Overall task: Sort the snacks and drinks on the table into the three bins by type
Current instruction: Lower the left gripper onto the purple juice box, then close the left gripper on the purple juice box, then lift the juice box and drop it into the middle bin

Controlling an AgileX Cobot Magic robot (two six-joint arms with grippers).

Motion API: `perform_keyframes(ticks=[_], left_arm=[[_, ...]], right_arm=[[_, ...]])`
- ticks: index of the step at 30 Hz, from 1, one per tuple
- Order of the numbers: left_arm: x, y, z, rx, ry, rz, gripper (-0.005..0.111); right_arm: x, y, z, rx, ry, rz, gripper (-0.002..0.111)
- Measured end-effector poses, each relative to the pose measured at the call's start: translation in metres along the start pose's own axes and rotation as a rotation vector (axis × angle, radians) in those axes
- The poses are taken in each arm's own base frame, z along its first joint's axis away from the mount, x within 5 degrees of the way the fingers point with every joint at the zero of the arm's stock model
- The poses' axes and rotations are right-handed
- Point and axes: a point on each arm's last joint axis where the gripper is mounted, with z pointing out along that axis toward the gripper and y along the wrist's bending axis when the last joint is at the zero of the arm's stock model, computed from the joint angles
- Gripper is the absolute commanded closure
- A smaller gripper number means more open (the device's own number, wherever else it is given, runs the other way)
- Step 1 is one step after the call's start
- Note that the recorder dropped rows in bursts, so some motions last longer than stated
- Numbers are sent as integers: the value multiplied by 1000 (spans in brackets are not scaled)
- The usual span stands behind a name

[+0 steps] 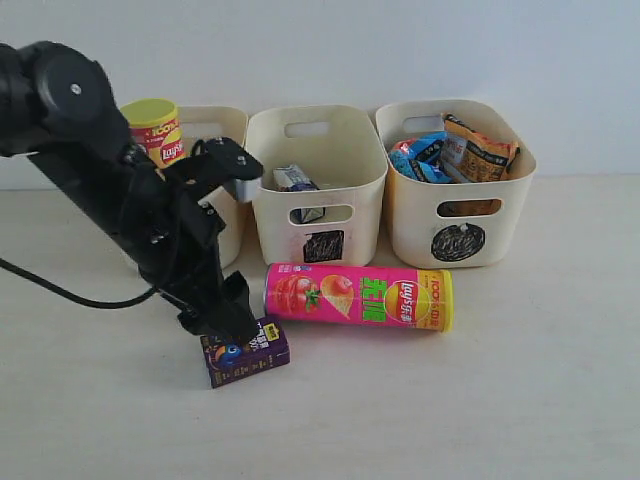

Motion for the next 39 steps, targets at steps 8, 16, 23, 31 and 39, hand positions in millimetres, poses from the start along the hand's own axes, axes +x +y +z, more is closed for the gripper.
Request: perform_keyframes(ticks=[8,16,23,31,39], left_arm=[[5,17,47,-15,148,57,30],[11,28,83,-56,177,89,32],[13,30,93,-55,187,89,87],[10,26,72,-51,186,95,103],[-5,14,-3,-136,46,75,103]], right_arm=[[0,0,0,-1,2,0,108],[3,1,0,-9,28,0,108],[3,1,0,-11,34,0,108],[3,1,0,-11,34,0,108],[3,1,0,-11,36,0,108]])
